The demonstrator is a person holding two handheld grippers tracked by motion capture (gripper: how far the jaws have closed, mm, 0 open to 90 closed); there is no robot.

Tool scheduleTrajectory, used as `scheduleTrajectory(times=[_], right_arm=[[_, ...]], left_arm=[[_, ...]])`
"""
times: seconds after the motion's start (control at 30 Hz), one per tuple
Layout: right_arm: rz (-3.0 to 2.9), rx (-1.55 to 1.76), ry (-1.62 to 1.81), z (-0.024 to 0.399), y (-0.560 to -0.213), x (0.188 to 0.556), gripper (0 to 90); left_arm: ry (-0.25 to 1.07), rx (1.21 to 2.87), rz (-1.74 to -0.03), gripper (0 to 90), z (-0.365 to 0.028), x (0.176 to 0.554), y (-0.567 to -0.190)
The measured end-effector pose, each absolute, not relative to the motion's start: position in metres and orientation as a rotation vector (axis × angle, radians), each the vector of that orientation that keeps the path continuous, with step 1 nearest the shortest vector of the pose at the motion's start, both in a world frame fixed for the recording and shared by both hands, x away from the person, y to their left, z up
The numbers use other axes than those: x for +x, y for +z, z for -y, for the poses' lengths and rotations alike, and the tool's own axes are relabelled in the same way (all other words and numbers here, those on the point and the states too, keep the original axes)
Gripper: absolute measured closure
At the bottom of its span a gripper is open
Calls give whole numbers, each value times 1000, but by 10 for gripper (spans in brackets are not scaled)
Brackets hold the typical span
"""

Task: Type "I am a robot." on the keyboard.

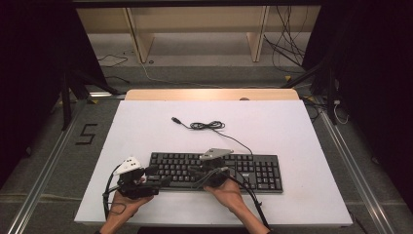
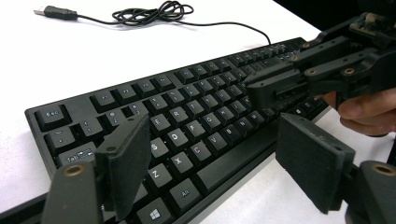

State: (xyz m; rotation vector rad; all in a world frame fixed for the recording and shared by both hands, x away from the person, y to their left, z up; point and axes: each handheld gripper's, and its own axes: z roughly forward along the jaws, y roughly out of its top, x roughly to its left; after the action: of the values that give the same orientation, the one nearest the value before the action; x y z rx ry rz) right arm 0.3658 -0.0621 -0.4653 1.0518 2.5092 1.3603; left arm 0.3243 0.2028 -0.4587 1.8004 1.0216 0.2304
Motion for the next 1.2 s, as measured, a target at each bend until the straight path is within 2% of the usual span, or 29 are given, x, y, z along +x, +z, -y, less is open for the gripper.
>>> scheduleTrajectory(times=[0.13, 1.2], right_arm=[[-2529, 1036, 1349, 56, -468, 364, 900], [-2580, 1015, 1251, 42, -486, 363, 900]], left_arm=[[230, 1800, -1021, 263, -203, 324, -459], [230, 1793, -1006, 261, -203, 324, -458]])
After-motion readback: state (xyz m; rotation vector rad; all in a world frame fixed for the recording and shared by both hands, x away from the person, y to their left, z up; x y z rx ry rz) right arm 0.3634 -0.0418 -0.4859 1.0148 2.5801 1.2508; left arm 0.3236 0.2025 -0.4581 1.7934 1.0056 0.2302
